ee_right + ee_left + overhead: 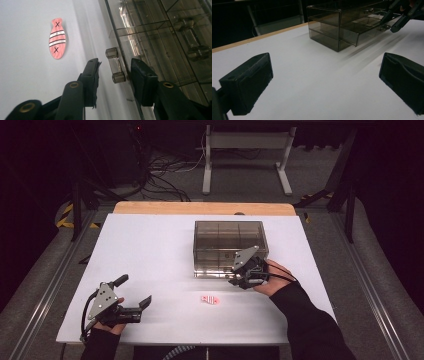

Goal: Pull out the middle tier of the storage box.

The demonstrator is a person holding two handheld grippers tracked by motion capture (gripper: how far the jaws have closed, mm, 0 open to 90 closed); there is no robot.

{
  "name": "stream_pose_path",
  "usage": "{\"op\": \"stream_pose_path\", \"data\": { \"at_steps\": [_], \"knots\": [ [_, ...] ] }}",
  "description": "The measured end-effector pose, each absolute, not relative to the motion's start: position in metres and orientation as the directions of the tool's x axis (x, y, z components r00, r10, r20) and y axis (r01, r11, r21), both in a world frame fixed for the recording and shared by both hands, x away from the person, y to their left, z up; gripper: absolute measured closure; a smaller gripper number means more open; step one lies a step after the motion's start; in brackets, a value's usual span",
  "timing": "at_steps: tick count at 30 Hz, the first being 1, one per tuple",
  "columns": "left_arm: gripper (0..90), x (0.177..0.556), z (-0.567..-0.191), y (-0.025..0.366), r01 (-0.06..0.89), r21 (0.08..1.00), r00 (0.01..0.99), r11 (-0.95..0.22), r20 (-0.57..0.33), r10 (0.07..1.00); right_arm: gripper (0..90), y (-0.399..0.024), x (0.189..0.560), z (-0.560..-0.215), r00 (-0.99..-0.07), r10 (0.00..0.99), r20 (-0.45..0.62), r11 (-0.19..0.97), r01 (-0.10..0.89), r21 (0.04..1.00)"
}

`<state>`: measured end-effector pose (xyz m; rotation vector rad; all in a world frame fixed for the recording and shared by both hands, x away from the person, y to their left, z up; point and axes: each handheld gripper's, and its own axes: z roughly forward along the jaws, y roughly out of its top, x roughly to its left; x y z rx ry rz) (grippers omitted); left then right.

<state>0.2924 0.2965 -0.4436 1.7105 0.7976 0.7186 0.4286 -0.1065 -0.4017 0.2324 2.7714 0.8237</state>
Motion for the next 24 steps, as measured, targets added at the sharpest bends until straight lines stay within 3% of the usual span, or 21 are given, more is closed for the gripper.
{"op": "stream_pose_path", "data": {
  "at_steps": [11,24],
  "knots": [
    [0.0,0.292,-0.444,0.296,0.160,0.964,0.595,-0.212,0.076,0.800,67.3,-0.110,0.422,-0.403,-0.952,0.228,-0.203,0.833,0.083,0.547],
    [0.0,0.293,-0.444,0.296,0.160,0.964,0.596,-0.210,0.075,0.800,69.2,-0.109,0.416,-0.404,-0.952,0.221,-0.211,0.828,0.068,0.557]
  ]
}}
